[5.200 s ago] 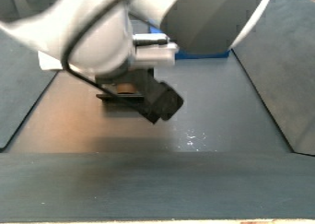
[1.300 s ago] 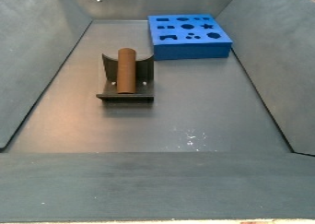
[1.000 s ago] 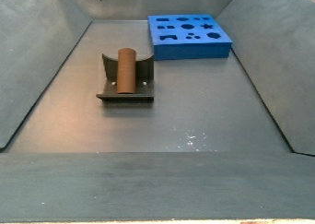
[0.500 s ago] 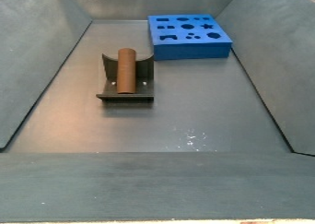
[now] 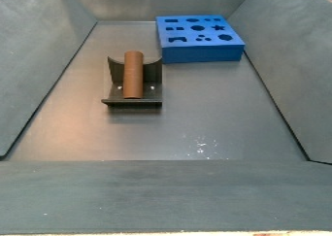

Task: Pick up the round object. Move up. Place the round object on the fixture. Regrasp the round object. Move to above the board. Insert the round object.
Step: Regrasp the round object.

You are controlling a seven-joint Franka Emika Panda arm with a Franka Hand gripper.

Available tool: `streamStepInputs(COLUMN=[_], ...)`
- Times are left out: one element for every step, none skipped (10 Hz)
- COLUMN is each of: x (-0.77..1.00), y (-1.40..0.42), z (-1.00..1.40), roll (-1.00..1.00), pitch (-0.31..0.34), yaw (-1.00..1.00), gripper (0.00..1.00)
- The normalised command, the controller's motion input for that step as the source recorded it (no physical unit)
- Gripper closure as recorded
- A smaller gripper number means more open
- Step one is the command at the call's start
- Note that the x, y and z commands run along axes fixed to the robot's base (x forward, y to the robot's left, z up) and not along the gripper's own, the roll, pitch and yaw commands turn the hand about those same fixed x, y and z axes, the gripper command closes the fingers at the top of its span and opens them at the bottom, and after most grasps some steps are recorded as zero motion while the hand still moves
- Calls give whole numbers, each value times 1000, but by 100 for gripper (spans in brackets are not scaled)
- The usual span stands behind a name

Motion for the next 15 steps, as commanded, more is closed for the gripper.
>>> streamStepInputs(x=[67, 74, 84, 88, 89, 37, 37, 45, 58, 68, 76, 83, 95, 102, 107], y=[-39, -42, -44, -41, -37, 73, 74, 66, 60, 58, 56, 50, 46, 43, 38], z=[-17, -19, -15, -15, -14, -1000, -1000, -1000, -1000, -1000, -1000, -1000, -1000, -1000, -1000], roll=[1000, 1000, 752, 563, 378, 371, 330, 270, 178, 133, 116, 110, 105, 113, 118], pitch=[138, 167, 195, 198, 194, 201, 163, 126, 78, 38, -12, -55, -98, -117, -124], yaw=[66, 84, 89, 104, 136, 51, 73, 108, 136, 142, 139, 130, 106, 87, 69], gripper=[0, 0, 0, 0, 0, 0, 0, 0, 0, 0, 0, 0, 0, 0, 0])
